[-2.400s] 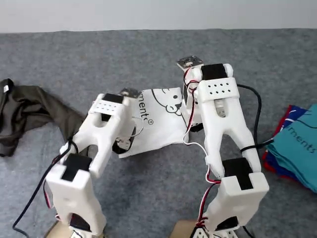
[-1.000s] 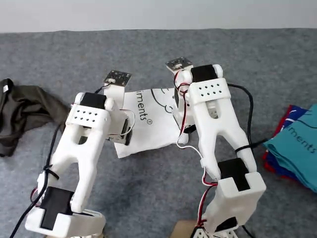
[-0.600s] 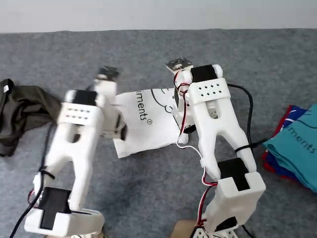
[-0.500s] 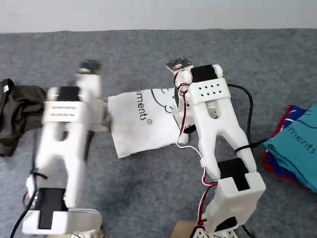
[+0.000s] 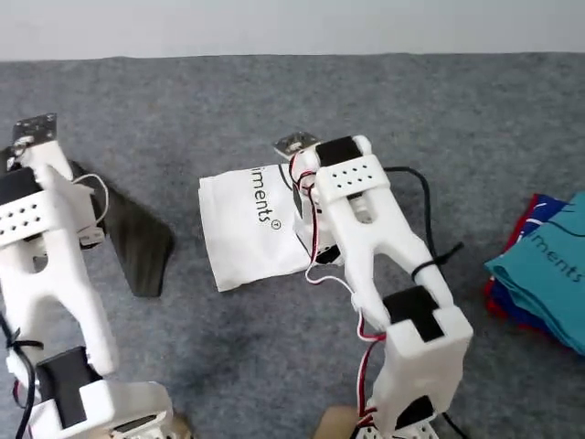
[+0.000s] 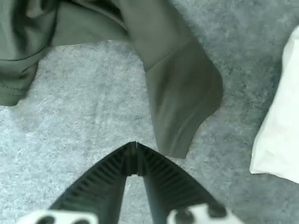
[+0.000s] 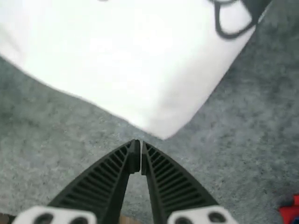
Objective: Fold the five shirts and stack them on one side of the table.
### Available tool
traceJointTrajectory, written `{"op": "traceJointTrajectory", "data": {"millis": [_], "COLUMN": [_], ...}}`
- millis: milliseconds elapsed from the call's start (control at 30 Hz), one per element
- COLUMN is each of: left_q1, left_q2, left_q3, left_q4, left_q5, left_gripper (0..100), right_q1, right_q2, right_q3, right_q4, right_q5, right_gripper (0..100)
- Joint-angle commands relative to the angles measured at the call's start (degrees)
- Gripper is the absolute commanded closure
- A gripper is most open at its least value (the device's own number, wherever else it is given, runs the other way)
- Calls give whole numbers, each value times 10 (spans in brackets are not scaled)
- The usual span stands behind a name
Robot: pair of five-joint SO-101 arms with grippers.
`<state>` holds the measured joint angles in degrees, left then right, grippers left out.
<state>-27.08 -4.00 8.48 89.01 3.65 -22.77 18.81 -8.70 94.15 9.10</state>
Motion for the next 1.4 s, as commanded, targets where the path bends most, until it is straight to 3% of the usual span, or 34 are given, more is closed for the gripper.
{"op": "traceJointTrajectory", "data": {"millis": [0, 300, 667, 1033, 1367], "left_q1": [-7, -5, -5, -5, -6], "left_q2": [-29, -27, -25, -28, -28], "left_q3": [-23, -23, -22, -21, -21], "left_q4": [5, 4, 4, 7, 5], "left_q5": [-5, -5, -5, -5, -5], "left_gripper": [997, 997, 997, 997, 997], "right_q1": [22, 82, 55, 61, 60], "right_q2": [24, 88, -15, 124, 111], "right_q3": [-4, -5, -18, -28, -251], "right_q4": [-29, -50, -29, -107, 42], "right_q5": [4, 27, 28, 25, 27], "right_gripper": [988, 988, 988, 988, 988]}}
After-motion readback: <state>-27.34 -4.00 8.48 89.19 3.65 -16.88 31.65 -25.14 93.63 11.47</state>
